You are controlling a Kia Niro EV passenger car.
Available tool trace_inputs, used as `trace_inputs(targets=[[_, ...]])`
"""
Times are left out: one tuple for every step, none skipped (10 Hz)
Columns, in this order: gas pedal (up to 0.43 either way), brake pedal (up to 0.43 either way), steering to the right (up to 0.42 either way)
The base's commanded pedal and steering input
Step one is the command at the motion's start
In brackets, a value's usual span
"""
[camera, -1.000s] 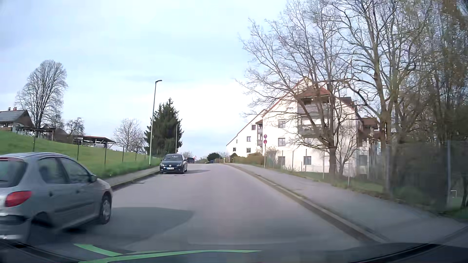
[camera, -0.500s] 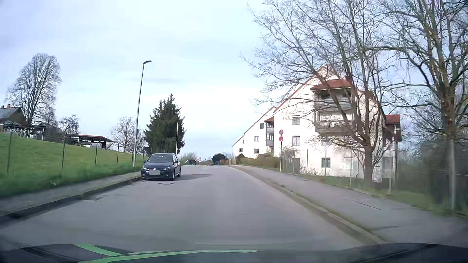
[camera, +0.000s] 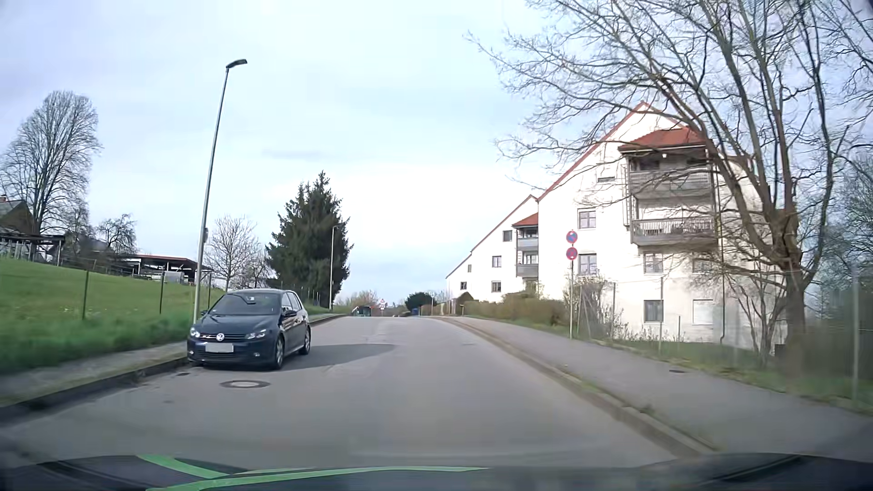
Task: Follow the waypoints while adhering to traffic rules and regulations
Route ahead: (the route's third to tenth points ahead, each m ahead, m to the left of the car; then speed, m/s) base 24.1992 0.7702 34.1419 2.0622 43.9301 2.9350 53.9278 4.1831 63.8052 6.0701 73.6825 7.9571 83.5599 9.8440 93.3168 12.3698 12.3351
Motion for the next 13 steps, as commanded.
trace_inputs(targets=[[0.248, 0.0, -0.019], [0.248, 0.0, -0.019], [0.248, 0.0, -0.019], [0.248, 0.0, -0.018], [0.248, 0.0, -0.019], [0.248, 0.0, -0.018], [0.248, 0.0, -0.017], [0.248, 0.0, -0.017], [0.248, 0.0, -0.016], [0.248, 0.0, -0.015], [0.248, 0.0, -0.015], [0.248, 0.0, -0.013], [0.248, 0.0, -0.013]])
